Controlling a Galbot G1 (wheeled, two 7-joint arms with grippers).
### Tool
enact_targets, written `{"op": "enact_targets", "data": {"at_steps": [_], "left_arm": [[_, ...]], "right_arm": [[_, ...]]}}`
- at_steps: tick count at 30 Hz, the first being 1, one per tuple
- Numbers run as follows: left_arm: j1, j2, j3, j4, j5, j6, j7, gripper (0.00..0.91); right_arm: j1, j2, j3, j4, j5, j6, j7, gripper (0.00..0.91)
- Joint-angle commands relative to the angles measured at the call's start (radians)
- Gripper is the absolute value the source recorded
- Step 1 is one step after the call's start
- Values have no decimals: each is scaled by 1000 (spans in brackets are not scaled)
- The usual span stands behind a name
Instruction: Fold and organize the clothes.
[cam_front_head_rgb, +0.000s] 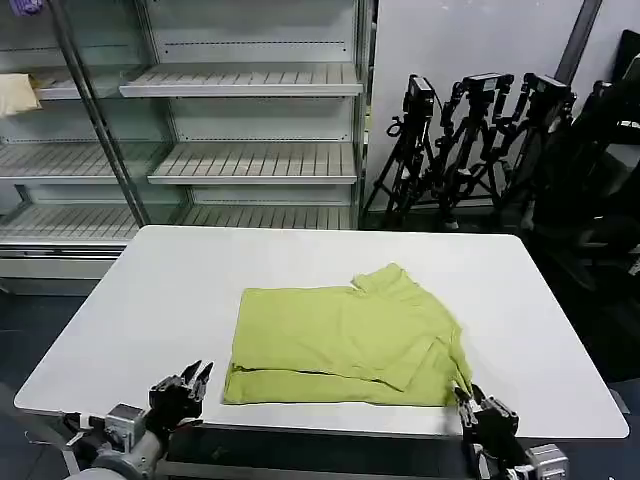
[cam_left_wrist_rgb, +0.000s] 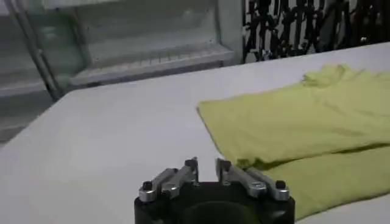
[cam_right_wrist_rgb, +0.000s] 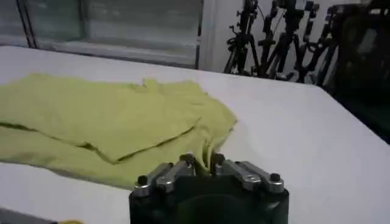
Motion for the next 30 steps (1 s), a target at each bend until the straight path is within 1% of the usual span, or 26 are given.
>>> {"op": "enact_targets", "data": {"at_steps": [1, 2, 3, 4, 5, 8, 9, 10, 13, 14, 17, 18, 19, 20, 21, 22, 27, 28, 30], "left_arm": [[-123, 43, 15, -20, -19, -2, 36, 907], [-158, 45, 33, 6, -18, -3, 45, 907], [-215, 52, 70, 44, -16, -3, 53, 907], [-252, 54, 99, 79, -15, -3, 54, 907], [-326, 52, 132, 125, -10, -3, 54, 907], [-456, 41, 214, 227, -2, -3, 52, 907], [-489, 33, 244, 265, -7, -3, 57, 907], [-539, 26, 274, 309, -8, -3, 58, 907], [-641, 10, 329, 379, -19, -3, 59, 907], [-652, 6, 336, 391, -20, -3, 59, 907], [-734, -15, 388, 479, -36, -2, 56, 907], [-734, -16, 390, 484, -36, -2, 56, 907], [-768, -23, 402, 529, -51, -2, 52, 907], [-775, -23, 403, 535, -53, -2, 53, 907], [-797, -29, 404, 568, -73, -2, 56, 907], [-816, -37, 406, 605, -111, -2, 50, 907], [-865, -40, 423, 687, -138, -1, 51, 907], [-862, -38, 423, 701, -138, -1, 63, 907], [-853, -36, 415, 719, -136, 0, 86, 907]], "right_arm": [[157, -8, 55, -3, 119, 14, -22, 907], [187, -12, 40, -26, 114, 11, -17, 907], [269, -22, -4, -67, 98, 2, -4, 907], [337, -26, -36, -105, 88, -9, 15, 907], [406, -28, -69, -157, 84, -21, 36, 907], [569, -31, -176, -277, 81, -42, 80, 907], [631, -28, -205, -335, 75, -44, 84, 907], [710, -23, -259, -389, 70, -47, 96, 907], [857, -2, -355, -515, 75, -49, 128, 907], [865, 1, -367, -523, 75, -50, 132, 907], [978, 21, -451, -647, 73, -63, 159, 907], [981, 24, -451, -653, 72, -63, 166, 907], [1016, 34, -481, -701, 73, -58, 198, 907], [1019, 35, -487, -710, 74, -55, 202, 907], [1041, 44, -503, -738, 73, -54, 217, 907], [1060, 50, -515, -775, 69, -53, 219, 907], [1123, 73, -550, -887, 55, -71, 218, 907], [1136, 85, -553, -917, 25, -73, 220, 907], [1145, 98, -551, -941, 11, -73, 219, 907]]}}
